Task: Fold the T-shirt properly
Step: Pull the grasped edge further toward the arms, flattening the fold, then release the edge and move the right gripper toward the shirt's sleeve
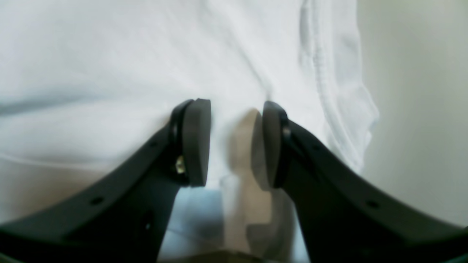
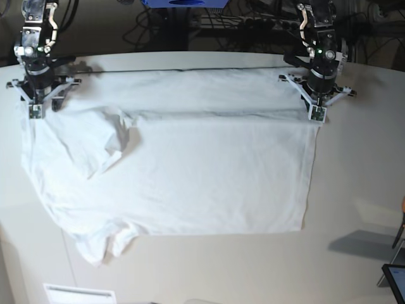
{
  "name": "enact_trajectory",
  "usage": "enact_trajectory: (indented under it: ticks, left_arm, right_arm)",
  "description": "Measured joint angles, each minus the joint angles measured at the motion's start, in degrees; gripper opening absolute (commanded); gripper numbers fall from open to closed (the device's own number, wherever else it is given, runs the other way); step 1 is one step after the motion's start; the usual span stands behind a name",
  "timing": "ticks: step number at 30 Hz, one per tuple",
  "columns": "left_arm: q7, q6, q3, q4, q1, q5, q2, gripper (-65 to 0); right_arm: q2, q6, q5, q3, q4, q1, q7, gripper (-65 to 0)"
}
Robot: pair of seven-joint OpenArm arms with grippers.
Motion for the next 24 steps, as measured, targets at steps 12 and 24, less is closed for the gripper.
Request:
enact_trajectory:
  ticks: [12, 24]
  left_arm:
    - [2.36, -0.42, 0.00, -0.42, -2.73, 0.90, 0.00, -65.0]
    - [4.57, -0.63, -0.04, 2.75, -2.23, 1.14, 0.15, -65.0]
  right_arm:
    - [-0.31, -0.17, 0.20, 0.00, 0.35, -1.55, 1.07, -42.8]
    - [-0.50, -0.04, -0.72, 0.00, 8.94, -2.10, -3.54, -42.8]
